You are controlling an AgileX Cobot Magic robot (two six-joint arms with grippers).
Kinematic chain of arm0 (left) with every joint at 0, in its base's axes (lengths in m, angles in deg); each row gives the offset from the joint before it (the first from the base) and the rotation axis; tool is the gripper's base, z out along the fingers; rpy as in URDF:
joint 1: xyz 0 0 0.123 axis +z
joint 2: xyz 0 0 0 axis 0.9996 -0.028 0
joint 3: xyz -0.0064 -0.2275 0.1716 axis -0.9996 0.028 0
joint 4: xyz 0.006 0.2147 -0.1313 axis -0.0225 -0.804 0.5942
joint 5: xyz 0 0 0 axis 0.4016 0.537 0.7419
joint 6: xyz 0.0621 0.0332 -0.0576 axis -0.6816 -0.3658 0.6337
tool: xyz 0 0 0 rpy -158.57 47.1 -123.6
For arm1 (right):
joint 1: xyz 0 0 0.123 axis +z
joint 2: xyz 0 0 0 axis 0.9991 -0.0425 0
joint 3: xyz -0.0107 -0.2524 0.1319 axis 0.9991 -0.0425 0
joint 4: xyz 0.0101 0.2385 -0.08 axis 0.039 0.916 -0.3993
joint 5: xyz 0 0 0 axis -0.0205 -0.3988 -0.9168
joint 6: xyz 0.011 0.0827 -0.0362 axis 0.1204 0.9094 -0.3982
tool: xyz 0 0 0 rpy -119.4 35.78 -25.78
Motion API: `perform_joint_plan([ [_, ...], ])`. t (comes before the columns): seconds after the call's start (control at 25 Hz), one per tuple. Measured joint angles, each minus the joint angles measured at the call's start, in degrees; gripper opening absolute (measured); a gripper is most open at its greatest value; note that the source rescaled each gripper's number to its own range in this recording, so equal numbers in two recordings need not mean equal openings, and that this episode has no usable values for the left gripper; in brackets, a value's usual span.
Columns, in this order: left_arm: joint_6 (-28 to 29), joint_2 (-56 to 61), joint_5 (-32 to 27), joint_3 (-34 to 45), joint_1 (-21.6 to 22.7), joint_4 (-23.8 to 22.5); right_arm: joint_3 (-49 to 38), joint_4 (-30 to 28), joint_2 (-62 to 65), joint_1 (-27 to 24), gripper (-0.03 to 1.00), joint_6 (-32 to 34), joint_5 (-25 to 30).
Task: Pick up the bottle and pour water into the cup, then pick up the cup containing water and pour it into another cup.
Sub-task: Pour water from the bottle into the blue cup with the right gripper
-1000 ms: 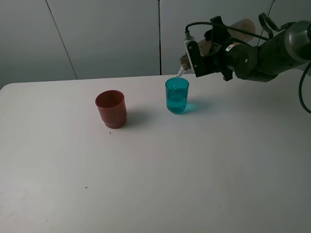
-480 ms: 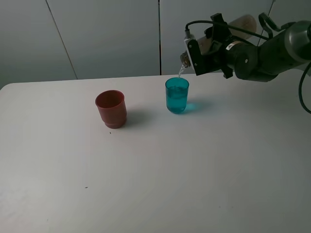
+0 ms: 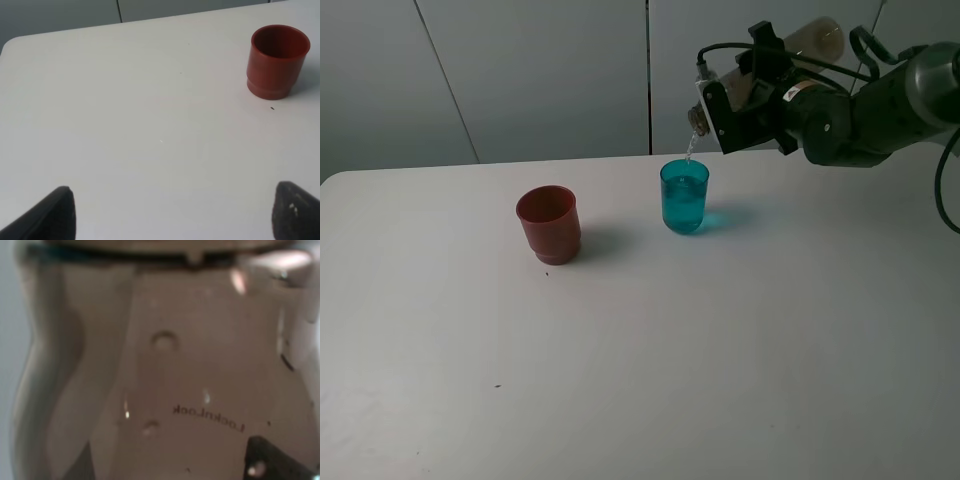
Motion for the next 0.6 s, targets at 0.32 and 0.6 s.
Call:
perform_joint_plan([
  [0.32, 0.0, 0.0, 0.0, 0.0, 0.0, 0.0, 0.0, -1.04, 0.0, 0.0, 0.0, 0.0, -1.75],
  [0.6, -0.1, 0.0, 0.0, 0.0, 0.0, 0.0, 0.0, -3.19, 0.0, 0.0, 0.0, 0.0, -3.07],
])
